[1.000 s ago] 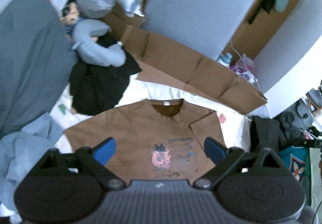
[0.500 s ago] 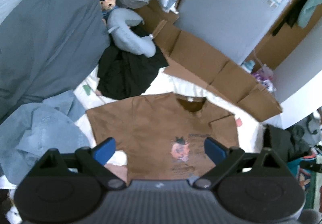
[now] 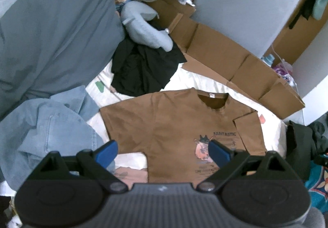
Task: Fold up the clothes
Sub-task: 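Lower both grippers to the T-shirt side edge beside the blue jeans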
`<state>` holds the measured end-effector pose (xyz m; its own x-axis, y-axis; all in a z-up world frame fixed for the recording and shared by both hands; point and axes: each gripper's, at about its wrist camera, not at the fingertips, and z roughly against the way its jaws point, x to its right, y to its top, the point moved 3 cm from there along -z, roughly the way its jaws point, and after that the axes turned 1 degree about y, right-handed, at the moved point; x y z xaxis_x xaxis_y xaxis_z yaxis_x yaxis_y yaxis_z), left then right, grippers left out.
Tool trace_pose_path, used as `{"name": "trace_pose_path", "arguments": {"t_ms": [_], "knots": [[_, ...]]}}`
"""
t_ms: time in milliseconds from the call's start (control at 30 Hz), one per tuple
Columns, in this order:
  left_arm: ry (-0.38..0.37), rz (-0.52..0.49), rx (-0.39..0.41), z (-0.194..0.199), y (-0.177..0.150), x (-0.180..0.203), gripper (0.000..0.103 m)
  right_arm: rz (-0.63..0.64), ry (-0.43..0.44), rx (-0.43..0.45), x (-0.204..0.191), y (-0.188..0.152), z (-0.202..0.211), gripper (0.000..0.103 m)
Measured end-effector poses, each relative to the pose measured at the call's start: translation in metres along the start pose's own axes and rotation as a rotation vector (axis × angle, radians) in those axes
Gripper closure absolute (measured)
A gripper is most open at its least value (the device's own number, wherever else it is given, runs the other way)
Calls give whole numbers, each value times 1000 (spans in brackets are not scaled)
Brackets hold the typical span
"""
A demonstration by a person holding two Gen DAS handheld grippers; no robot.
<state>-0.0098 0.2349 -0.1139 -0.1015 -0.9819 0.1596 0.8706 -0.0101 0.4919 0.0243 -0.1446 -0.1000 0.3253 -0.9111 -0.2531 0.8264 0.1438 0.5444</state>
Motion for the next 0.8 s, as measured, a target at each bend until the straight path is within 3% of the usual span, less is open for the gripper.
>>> {"name": "trace_pose_path", "arguments": {"t_ms": [267, 400, 667, 800], "knots": [[80, 118, 28, -32, -11, -32, 14, 157, 29, -22, -41, -15, -41, 19], [95, 110, 7, -56, -18, -40, 14, 199, 127, -78, -56, -23, -69, 20], [127, 176, -50, -125, -33, -57, 32, 189, 232, -132, -68, -33, -143, 20], [138, 228, -81, -160, -39, -65, 38, 205, 236, -176, -77, -40, -180, 21]]}}
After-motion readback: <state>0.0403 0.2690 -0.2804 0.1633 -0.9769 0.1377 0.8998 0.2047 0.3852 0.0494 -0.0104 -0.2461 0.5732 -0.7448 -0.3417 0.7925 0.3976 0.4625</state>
